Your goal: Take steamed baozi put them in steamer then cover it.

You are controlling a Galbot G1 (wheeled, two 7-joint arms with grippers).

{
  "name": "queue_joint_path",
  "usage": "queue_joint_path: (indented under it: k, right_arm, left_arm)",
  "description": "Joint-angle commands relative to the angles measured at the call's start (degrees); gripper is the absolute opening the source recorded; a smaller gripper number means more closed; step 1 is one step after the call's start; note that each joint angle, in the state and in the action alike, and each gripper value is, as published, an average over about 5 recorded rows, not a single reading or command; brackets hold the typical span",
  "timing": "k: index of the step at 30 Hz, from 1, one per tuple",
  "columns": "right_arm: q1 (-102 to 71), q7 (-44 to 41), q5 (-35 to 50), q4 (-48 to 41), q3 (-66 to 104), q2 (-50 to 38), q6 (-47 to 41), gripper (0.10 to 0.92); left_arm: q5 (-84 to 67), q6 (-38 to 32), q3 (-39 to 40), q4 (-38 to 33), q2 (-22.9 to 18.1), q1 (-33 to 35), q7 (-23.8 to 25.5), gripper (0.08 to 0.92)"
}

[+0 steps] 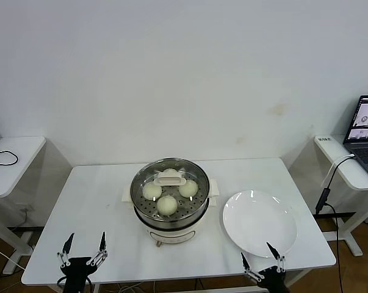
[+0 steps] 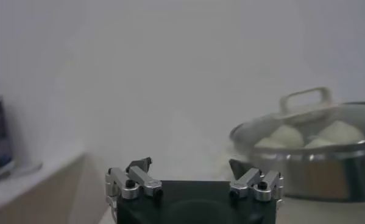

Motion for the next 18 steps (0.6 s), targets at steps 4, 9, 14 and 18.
queue_joint_path:
  k: [4, 9, 14, 18]
  right_arm:
    - [-1.7, 1.0, 3.3, 1.9, -2.6, -2.0, 0.1, 0.823]
    - [-1.5, 1.2, 3.5, 2.2, -3.3, -1.8, -0.4, 0.823]
    - [-1.7, 1.4, 2.9, 2.6, -3.8, -1.8, -1.0, 0.823]
    - [-2.1, 1.3, 1.2, 3.0, -4.1, -1.6, -1.5, 0.823]
  left_arm:
    - [-5.6, -3.0, -2.4, 2.5, -2.0, 2.6, 1.5, 0.823]
    - [-5.5, -2.4, -3.3, 3.0, -2.0, 2.1, 1.9, 0.823]
    - [-5.5, -1.6, -3.4, 3.2, -1.8, 2.0, 2.5, 0.823]
    - [-5.4, -1.3, -3.3, 2.9, -1.8, 2.1, 2.7, 0.823]
